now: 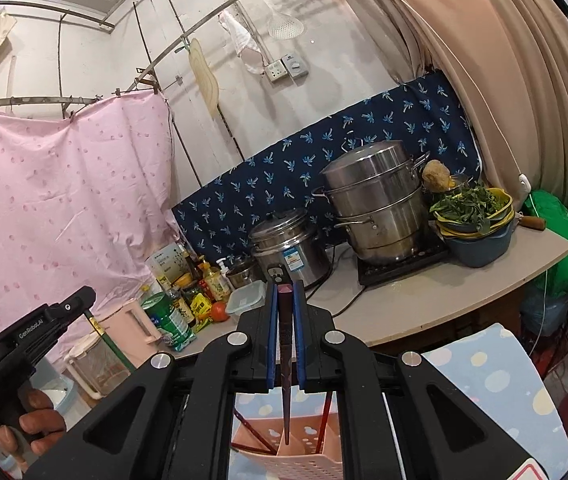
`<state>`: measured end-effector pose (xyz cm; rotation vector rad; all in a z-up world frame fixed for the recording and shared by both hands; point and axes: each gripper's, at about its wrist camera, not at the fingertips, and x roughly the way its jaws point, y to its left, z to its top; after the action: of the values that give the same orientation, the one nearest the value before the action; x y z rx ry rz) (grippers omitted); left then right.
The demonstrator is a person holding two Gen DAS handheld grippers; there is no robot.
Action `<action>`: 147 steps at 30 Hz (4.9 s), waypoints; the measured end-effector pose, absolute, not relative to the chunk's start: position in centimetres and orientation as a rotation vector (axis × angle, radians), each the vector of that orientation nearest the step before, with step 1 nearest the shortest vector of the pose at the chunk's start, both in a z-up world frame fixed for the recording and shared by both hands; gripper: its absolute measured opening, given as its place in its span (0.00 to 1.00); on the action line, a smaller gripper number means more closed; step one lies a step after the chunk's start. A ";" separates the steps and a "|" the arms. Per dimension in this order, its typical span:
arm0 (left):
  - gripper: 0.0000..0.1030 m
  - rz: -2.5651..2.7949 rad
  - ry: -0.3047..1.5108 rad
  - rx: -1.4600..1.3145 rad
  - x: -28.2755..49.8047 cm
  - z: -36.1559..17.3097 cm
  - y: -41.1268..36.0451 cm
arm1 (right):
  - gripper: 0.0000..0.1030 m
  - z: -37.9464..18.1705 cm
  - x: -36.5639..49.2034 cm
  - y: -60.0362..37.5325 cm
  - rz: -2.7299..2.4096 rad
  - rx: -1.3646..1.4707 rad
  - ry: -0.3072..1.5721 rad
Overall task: Organize utensils
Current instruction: 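Open both tools to drop the chopsticks into the basket, then move both open tools back down to the remaining utensils, then grasp a dark red chopstick with the right tool while the left tool grasps a red chopstick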
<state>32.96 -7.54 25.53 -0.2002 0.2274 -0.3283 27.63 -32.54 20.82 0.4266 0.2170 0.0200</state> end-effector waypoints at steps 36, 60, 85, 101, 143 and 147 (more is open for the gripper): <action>0.35 -0.268 0.413 -0.131 35.6 15.9 -8.3 | 0.26 13.0 29.0 -31.7 -0.017 0.343 0.380; 0.36 -0.237 0.549 0.040 24.7 12.3 -7.1 | 0.26 10.0 16.6 -26.5 0.013 0.227 0.462; 0.36 -0.236 0.832 0.056 11.8 -1.9 -3.7 | 0.26 -3.7 3.4 -19.6 0.047 0.167 0.772; 0.36 -0.270 0.935 0.054 8.4 -6.4 -3.6 | 0.23 -7.6 1.9 -18.4 0.049 0.162 0.864; 0.07 -0.332 0.959 0.011 8.3 -7.9 -4.9 | 0.07 -8.0 1.3 -19.6 0.016 0.193 0.836; 0.07 -0.325 0.955 0.002 8.1 -7.5 -4.5 | 0.07 -7.7 1.0 -19.8 0.006 0.199 0.832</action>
<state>8.15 -4.48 -7.55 0.0021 0.9549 -0.3255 0.97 -19.84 -7.73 0.1986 0.8320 0.0055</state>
